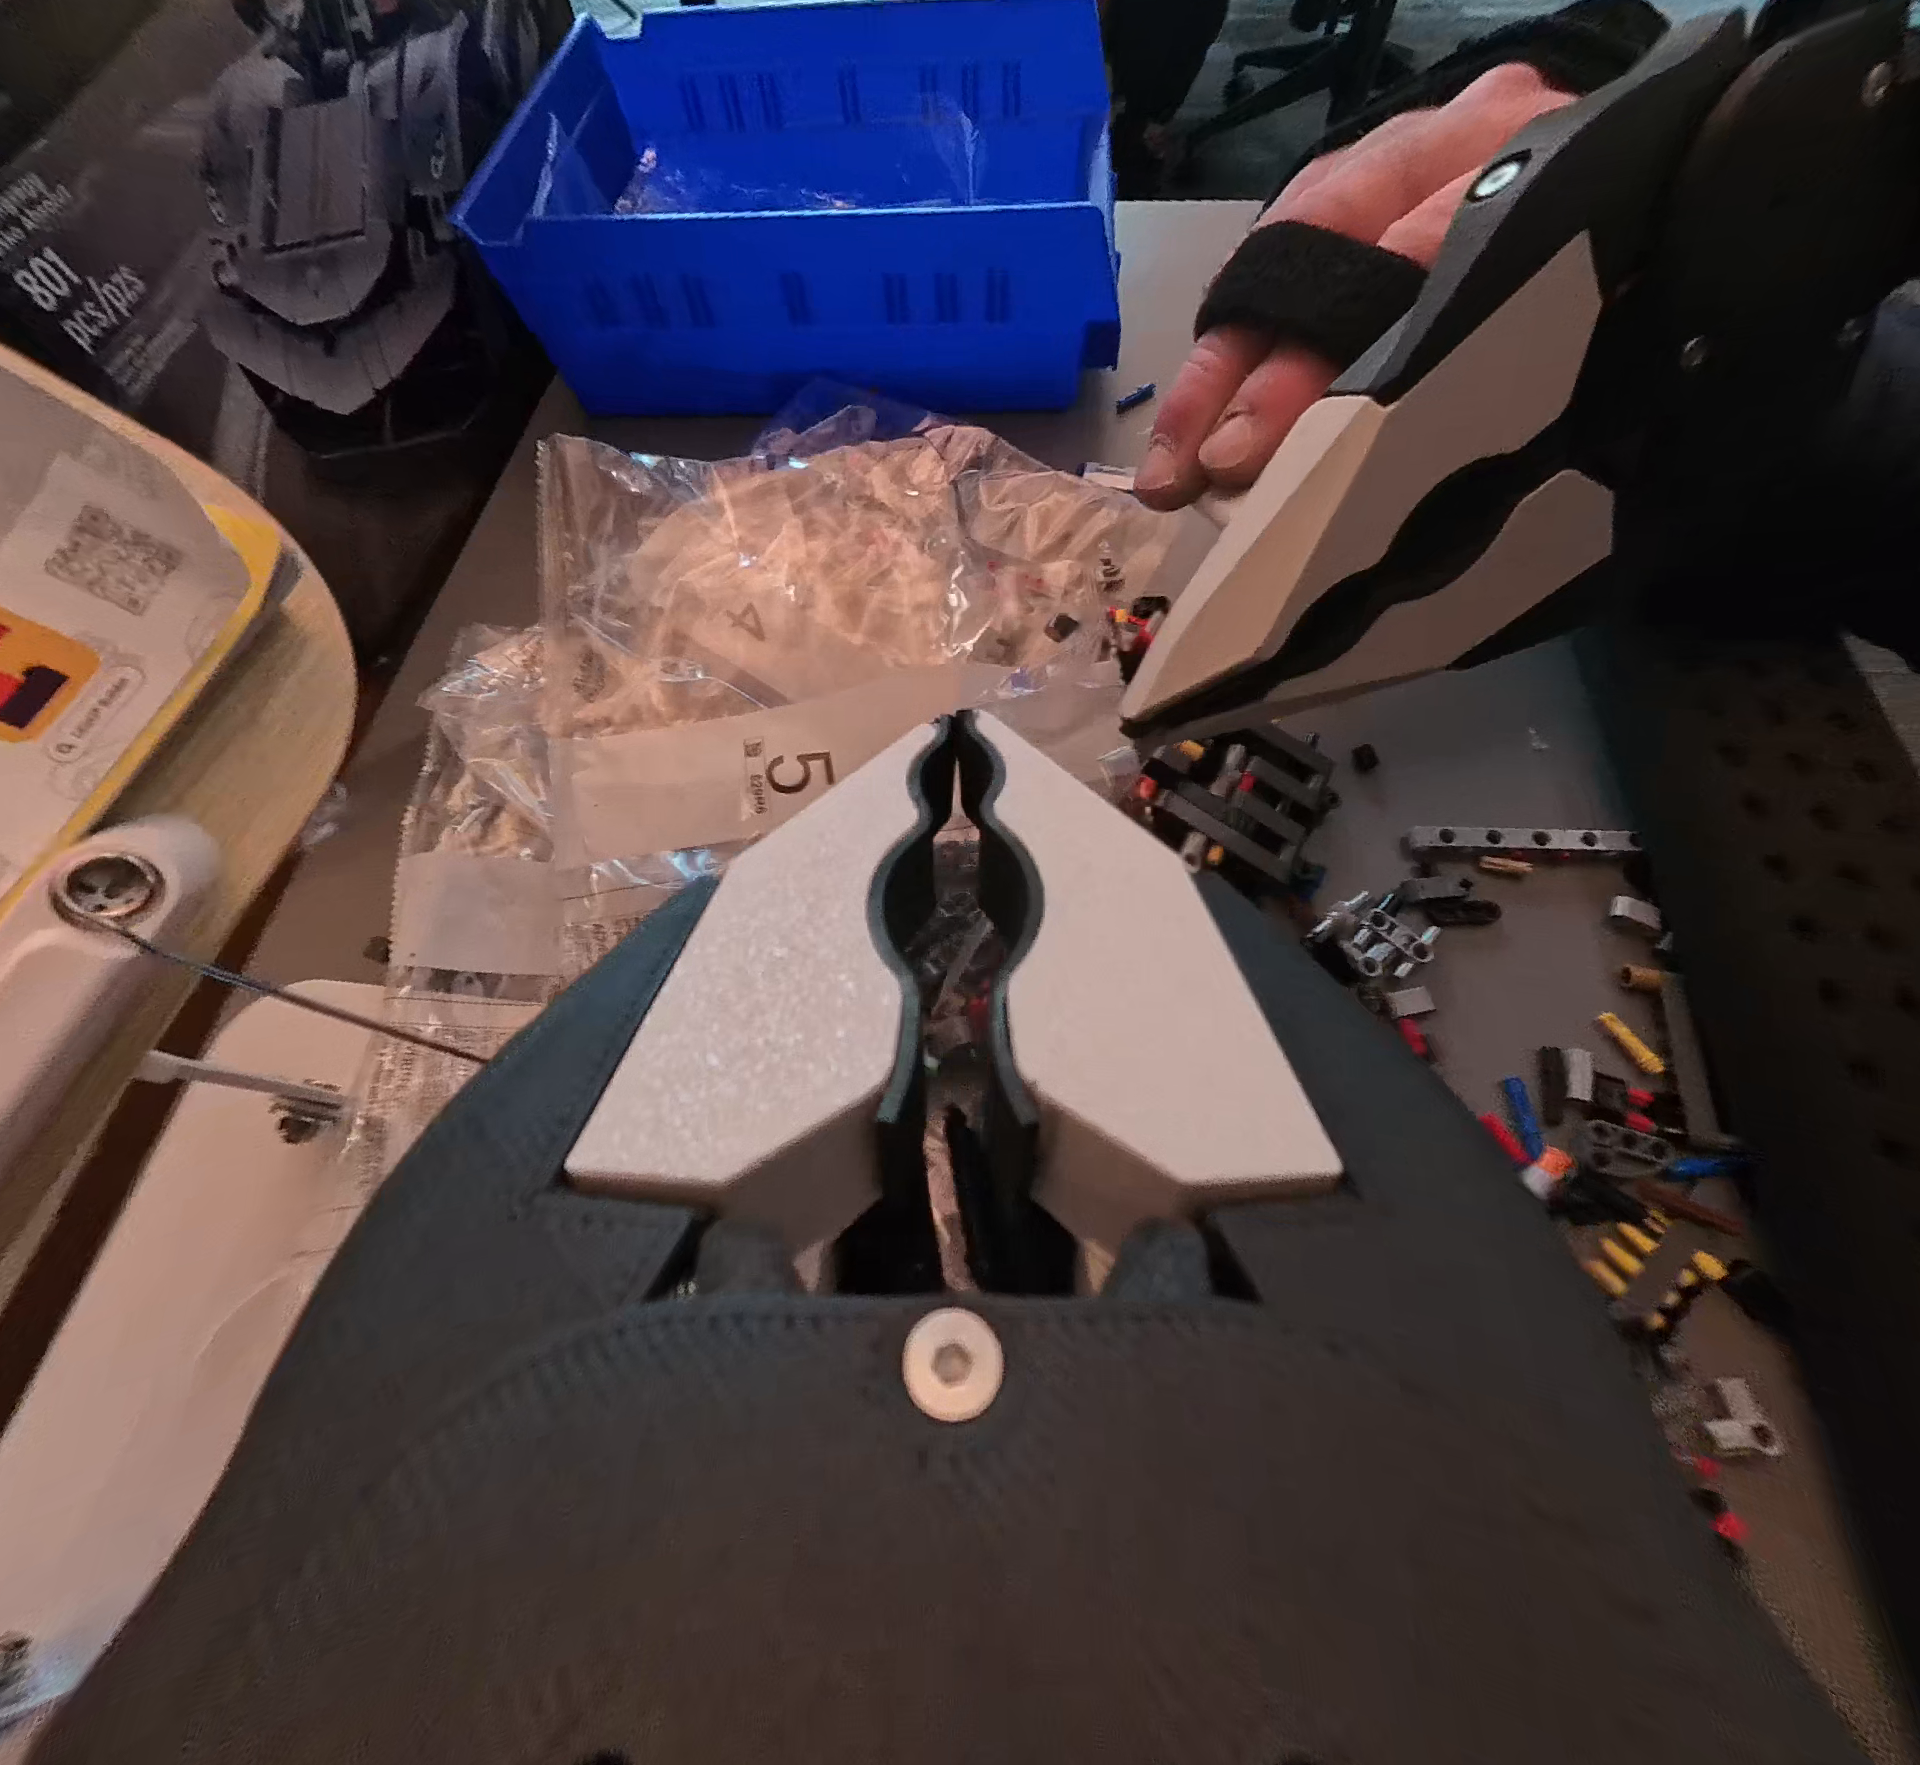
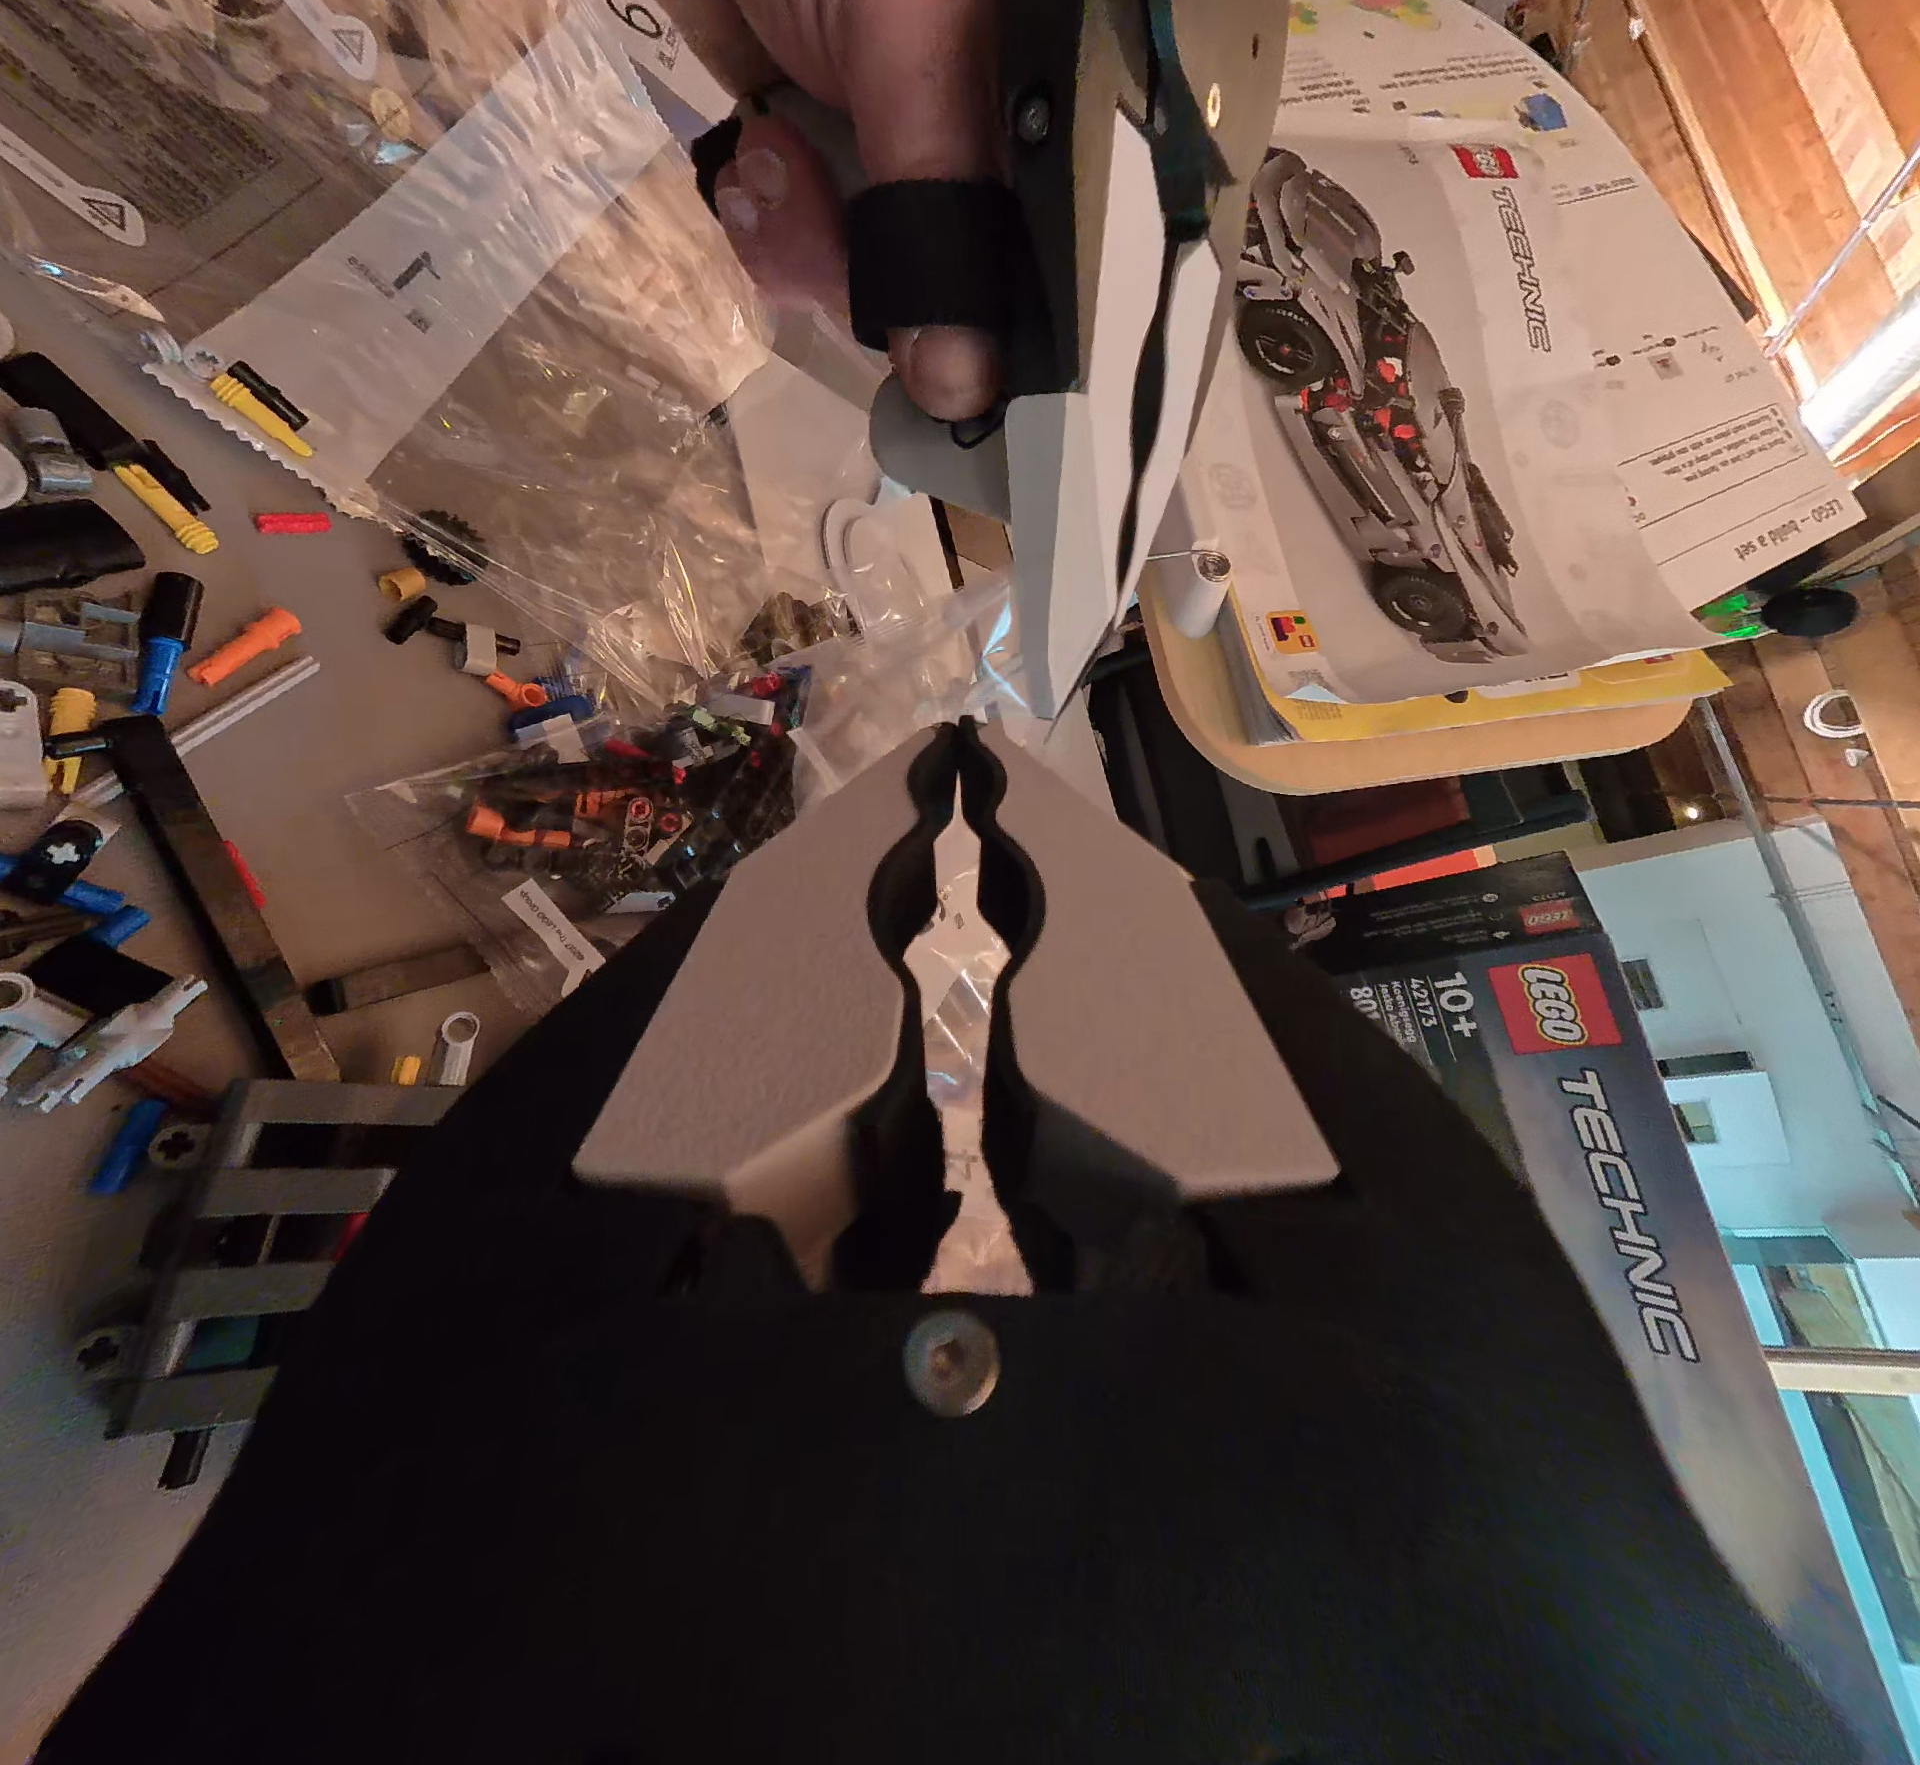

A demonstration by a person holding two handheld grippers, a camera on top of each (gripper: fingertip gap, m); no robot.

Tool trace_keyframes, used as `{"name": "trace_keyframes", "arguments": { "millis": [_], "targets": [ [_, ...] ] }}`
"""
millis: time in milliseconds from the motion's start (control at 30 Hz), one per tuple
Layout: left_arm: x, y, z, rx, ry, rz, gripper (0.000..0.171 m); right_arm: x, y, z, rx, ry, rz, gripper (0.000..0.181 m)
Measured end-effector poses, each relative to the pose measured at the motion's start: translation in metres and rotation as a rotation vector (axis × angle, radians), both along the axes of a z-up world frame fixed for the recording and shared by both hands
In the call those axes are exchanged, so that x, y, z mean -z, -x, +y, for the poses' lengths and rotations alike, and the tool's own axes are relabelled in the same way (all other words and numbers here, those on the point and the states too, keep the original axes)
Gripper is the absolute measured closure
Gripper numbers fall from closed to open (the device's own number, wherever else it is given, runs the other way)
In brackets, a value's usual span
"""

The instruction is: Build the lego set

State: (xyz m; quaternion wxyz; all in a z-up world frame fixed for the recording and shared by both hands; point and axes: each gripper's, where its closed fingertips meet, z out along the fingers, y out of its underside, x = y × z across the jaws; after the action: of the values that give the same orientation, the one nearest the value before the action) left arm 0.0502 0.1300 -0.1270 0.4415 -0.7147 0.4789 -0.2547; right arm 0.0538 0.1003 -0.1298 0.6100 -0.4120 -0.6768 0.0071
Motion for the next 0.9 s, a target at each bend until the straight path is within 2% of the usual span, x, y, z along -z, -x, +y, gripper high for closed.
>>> {"name": "trace_keyframes", "arguments": {
  "millis": [167,333,400,600,900],
  "targets": [
    [-0.001,0.001,0.004,-0.019,-0.134,0.117,0.171,-0.002,-0.002,-0.005,-0.048,0.104,0.038,0.181],
    [-0.005,-0.004,0.002,-0.005,-0.229,0.174,0.171,-0.005,-0.008,-0.003,-0.07,0.219,0.082,0.181],
    [-0.006,-0.008,0.001,0.005,-0.249,0.188,0.171,-0.006,-0.008,-0.003,-0.068,0.214,0.085,0.181],
    [0.002,-0.017,-0.001,0.025,-0.267,0.254,0.171,-0.001,-0.006,-0.004,-0.046,0.156,0.028,0.165],
    [0.001,-0.024,-0.004,0.038,-0.238,0.222,0.171,0.007,-0.007,0.01,0.054,0.069,-0.039,0.168]
  ]
}}
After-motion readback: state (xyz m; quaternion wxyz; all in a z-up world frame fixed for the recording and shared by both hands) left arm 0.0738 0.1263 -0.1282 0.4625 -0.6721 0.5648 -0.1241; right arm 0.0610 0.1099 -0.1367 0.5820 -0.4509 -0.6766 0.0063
